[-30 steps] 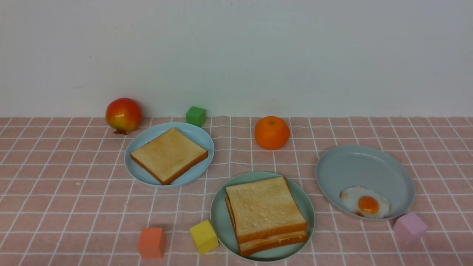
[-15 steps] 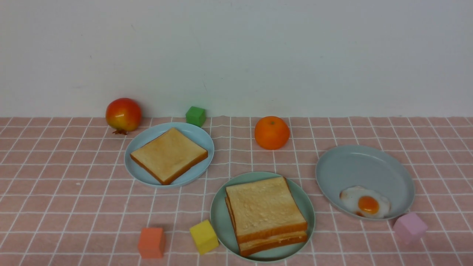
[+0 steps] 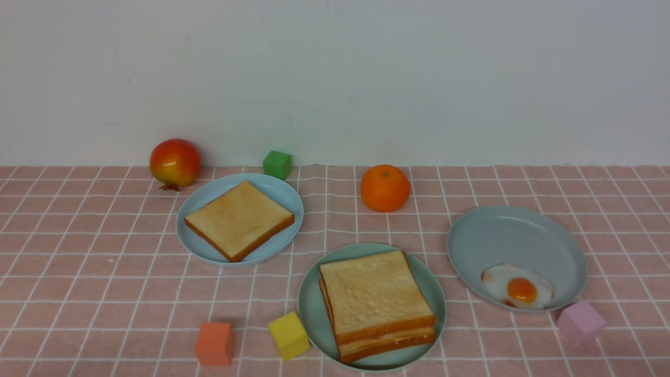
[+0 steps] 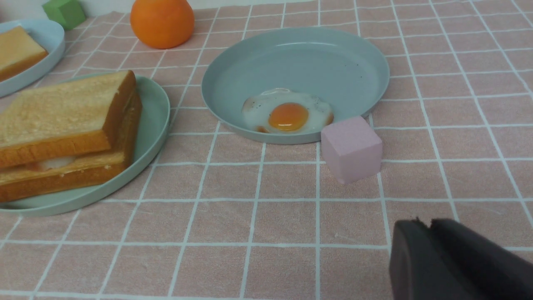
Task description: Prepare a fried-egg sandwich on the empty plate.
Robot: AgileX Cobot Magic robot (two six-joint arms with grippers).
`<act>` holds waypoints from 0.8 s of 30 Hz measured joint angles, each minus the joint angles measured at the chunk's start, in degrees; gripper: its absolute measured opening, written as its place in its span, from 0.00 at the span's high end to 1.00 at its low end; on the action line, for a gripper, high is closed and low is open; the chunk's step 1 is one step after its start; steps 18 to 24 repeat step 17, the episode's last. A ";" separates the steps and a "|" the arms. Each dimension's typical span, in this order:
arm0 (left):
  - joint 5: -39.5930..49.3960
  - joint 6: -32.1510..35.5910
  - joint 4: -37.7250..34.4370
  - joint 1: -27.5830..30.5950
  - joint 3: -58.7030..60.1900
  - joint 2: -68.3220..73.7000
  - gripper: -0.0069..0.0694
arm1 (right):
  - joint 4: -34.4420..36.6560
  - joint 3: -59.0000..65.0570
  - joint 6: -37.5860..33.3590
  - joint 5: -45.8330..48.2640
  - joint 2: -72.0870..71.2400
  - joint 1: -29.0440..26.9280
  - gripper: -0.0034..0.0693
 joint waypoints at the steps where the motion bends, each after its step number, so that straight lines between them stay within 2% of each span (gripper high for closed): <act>1: 0.00 0.00 0.00 0.00 0.00 0.00 0.89 | 0.00 0.00 0.00 0.00 0.00 0.00 0.83; 24: 0.00 0.00 -0.01 0.00 0.00 0.00 0.89 | 0.00 0.00 0.00 0.00 0.00 0.00 0.80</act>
